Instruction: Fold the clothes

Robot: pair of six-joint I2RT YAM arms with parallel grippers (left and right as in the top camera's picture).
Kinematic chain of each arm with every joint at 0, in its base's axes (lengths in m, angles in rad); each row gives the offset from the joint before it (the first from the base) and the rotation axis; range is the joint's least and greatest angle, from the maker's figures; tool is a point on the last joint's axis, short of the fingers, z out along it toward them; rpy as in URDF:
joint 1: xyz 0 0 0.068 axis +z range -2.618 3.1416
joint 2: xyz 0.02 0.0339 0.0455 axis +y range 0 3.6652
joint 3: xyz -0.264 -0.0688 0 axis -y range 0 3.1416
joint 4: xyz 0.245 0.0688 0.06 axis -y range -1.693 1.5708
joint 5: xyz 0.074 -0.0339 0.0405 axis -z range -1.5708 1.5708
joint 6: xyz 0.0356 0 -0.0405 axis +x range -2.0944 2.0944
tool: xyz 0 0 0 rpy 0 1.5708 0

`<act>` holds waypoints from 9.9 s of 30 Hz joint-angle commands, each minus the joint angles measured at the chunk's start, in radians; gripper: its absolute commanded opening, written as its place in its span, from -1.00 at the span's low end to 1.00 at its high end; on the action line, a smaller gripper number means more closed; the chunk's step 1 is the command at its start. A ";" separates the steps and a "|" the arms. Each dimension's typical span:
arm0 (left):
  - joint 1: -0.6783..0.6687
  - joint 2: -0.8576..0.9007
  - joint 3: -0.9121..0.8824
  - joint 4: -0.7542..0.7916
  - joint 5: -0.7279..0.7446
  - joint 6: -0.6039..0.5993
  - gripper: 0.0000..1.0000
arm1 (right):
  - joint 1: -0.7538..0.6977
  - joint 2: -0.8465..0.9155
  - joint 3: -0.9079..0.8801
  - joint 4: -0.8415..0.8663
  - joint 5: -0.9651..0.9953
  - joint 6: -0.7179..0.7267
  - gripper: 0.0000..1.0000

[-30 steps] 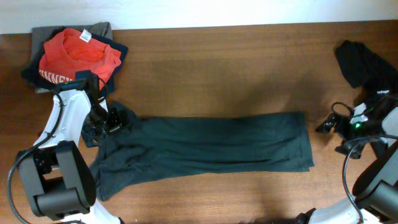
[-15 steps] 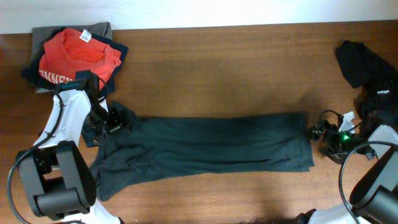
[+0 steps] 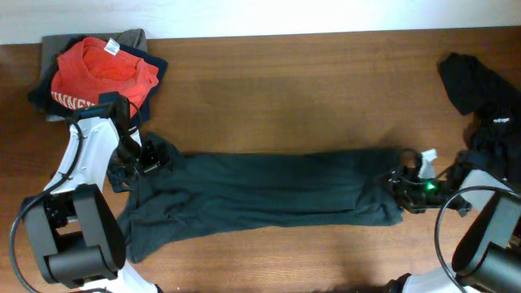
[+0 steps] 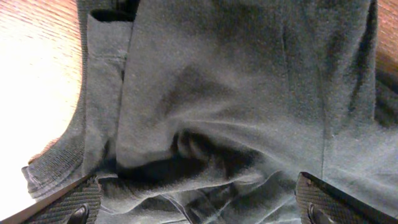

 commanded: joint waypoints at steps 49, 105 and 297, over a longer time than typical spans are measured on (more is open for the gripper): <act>-0.002 -0.021 -0.006 0.004 0.007 0.011 0.98 | 0.599 -0.082 0.307 -0.483 0.911 0.435 -0.92; -0.002 -0.021 -0.012 0.016 0.007 0.011 0.98 | 0.476 -0.182 0.517 -0.639 0.760 0.319 -0.43; -0.002 -0.021 -0.037 0.029 0.006 0.011 0.98 | 0.719 0.123 0.394 -0.348 0.619 0.341 -0.92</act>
